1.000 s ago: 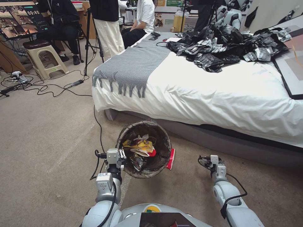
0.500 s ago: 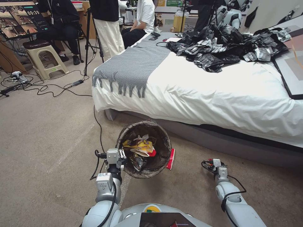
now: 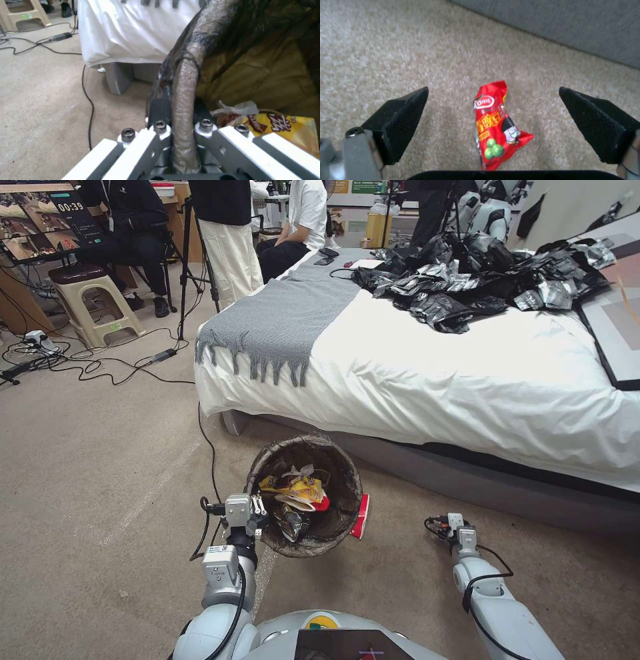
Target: Pick up the trash bin, then pick up the garbage from the floor and place it into the trash bin.
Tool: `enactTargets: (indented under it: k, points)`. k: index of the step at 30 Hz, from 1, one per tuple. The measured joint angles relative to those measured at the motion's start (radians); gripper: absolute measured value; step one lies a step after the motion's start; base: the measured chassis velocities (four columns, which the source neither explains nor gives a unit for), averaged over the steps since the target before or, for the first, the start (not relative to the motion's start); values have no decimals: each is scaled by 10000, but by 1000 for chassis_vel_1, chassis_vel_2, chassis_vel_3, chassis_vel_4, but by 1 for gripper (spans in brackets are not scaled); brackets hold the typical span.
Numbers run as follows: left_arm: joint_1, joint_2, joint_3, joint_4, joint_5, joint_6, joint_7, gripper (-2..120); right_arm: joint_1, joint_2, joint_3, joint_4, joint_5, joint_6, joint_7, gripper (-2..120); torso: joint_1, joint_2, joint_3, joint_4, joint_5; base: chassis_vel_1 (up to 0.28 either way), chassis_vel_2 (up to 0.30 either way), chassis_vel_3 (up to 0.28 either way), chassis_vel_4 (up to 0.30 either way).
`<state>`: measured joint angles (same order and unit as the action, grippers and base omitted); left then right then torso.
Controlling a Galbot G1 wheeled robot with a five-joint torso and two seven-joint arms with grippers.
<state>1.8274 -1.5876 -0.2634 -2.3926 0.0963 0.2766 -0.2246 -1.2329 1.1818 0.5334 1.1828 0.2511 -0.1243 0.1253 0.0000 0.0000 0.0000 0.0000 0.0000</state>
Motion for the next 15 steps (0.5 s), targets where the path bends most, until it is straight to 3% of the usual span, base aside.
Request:
enactTargets:
  k: [15]
  points:
    - [-1, 0, 0, 0, 0, 0, 0, 0, 642, 187, -11, -1556, -279, 283, -115, 92, -1, 1, -2, -1, -8, 0, 0, 0, 0]
